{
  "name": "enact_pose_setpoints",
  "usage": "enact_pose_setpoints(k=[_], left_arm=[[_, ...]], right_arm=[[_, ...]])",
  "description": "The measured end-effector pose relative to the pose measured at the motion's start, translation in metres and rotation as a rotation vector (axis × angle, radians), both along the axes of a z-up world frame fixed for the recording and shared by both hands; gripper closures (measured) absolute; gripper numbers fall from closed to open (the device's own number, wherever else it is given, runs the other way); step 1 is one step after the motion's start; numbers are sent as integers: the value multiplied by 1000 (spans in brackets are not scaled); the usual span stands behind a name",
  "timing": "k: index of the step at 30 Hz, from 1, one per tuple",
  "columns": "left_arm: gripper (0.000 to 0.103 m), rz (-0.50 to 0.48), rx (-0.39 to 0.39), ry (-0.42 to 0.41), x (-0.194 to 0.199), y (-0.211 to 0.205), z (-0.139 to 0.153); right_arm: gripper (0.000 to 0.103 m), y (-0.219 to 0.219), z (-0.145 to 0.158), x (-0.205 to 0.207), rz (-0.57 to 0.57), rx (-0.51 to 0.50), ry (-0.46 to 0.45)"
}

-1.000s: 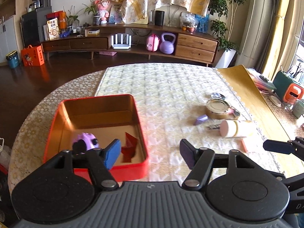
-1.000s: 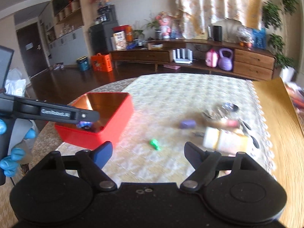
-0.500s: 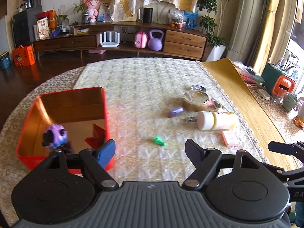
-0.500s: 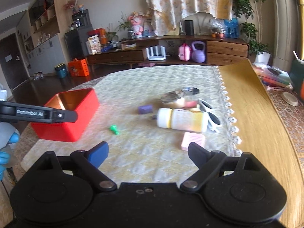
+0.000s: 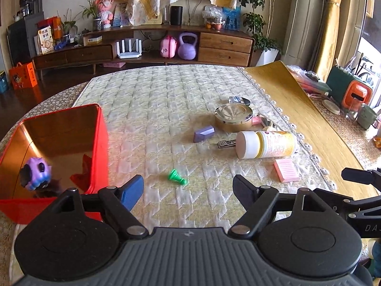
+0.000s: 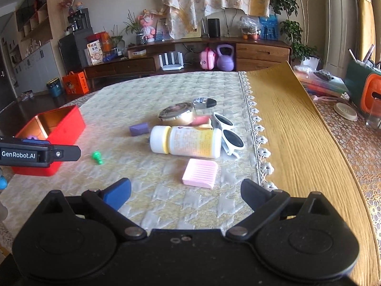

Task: Organize rigid objects
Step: 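Grasp green pawn with left gripper while right gripper grasps pink sponge block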

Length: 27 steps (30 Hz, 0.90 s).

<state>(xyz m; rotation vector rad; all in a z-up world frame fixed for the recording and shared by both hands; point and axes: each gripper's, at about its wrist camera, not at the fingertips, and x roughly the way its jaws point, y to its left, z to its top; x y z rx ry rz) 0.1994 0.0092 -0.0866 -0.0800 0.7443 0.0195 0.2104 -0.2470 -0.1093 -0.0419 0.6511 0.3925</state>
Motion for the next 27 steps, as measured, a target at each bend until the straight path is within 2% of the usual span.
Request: enact_pose_setpoints(k=[6, 9, 15, 19, 27], left_arm=[[21, -17, 18, 14, 21, -3, -17], [21, -35, -8, 46, 32, -2, -29], [21, -57, 51, 54, 47, -6, -44], [21, -50, 44, 89, 55, -1, -53], [24, -60, 65, 72, 58, -1, -60]], right_arm=[[5, 8, -14, 15, -5, -18, 18], [10, 13, -20, 24, -6, -26, 32], [20, 17, -29, 36, -24, -8, 58], [26, 16, -33, 40, -43, 4, 65], [30, 18, -37, 39, -68, 6, 66]])
